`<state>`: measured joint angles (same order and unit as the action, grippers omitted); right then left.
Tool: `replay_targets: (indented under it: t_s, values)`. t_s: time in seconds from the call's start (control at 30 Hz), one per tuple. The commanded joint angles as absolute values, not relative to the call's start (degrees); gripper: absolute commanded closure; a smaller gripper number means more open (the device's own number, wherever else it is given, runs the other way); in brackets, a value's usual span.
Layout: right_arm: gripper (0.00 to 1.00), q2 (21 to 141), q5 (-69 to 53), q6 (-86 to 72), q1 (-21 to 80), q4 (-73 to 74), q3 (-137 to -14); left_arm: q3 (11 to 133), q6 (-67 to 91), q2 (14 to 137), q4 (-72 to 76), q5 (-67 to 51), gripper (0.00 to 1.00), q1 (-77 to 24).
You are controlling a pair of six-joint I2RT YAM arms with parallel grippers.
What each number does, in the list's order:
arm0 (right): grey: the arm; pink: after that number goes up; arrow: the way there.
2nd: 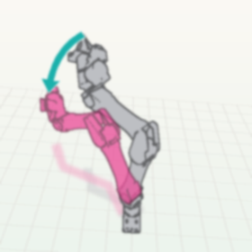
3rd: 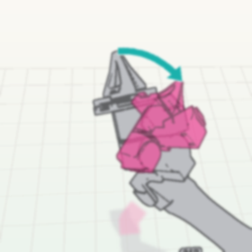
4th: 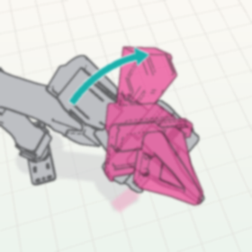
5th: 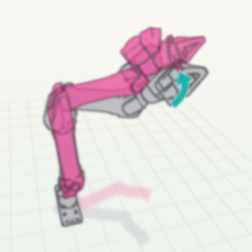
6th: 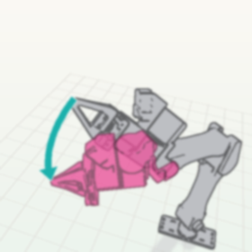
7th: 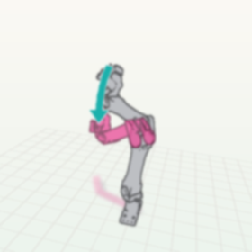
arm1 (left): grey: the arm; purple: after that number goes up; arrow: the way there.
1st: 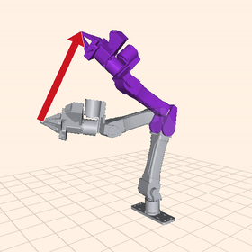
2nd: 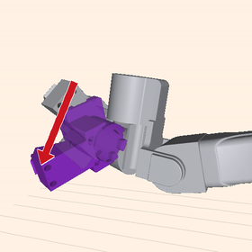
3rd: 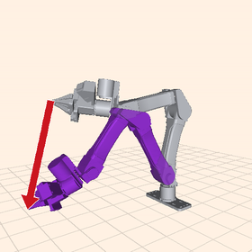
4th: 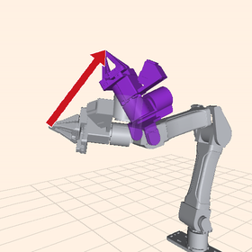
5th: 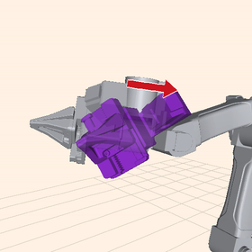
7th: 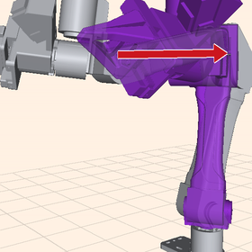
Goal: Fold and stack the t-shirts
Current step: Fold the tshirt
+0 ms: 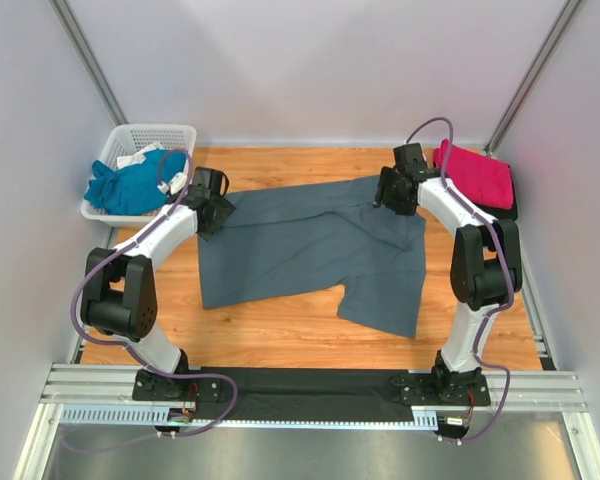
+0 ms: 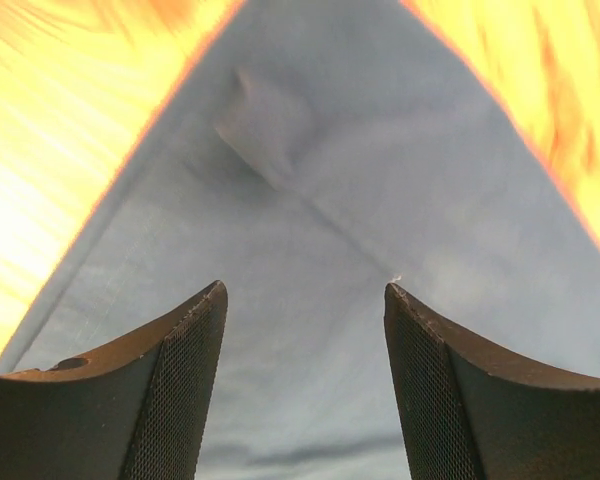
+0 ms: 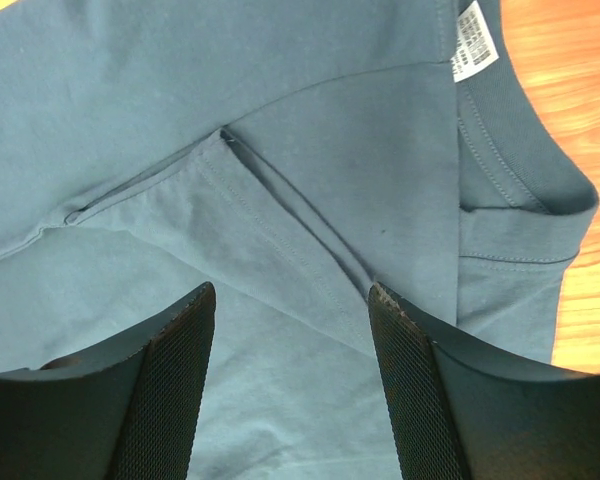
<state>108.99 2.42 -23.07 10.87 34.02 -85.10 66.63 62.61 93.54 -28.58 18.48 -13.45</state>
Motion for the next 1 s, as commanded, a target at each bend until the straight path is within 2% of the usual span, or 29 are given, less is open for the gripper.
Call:
replay_targets:
  t_s: [0.0,0.43,0.6,0.7,0.8,0.93,0.97]
  values:
    - [0.36,108.5,2.2,-22.2,11.3,33.8,-85.0,65.4,70.5,92.5,-25.5,24.7,0.29,-10.7]
    - [0.36,109.6,3.6,-21.6,11.3,34.6,-85.6,65.9,70.5,98.3,-21.4,25.1,0.34,-6.7]
    - [0.36,110.4,3.8,-21.6,11.3,35.1,-86.2,66.3,69.7,100.9,-18.2,23.5,0.39,-6.7]
    - [0.36,110.5,4.2,-21.4,11.3,35.6,-86.7,67.6,69.3,102.9,-18.2,23.6,0.48,-6.6]
    - [0.36,110.5,4.7,-21.4,11.3,35.7,-86.7,68.6,68.6,103.8,-17.6,24.5,0.63,-6.6]
    - [0.36,110.9,5.0,-21.5,11.3,35.9,-86.7,70.4,66.3,104.6,-17.8,27.8,1.0,-6.6]
    - [0.36,111.0,5.0,-21.6,11.3,35.9,-86.7,70.7,65.7,104.6,-18.7,28.5,1.0,-6.6]
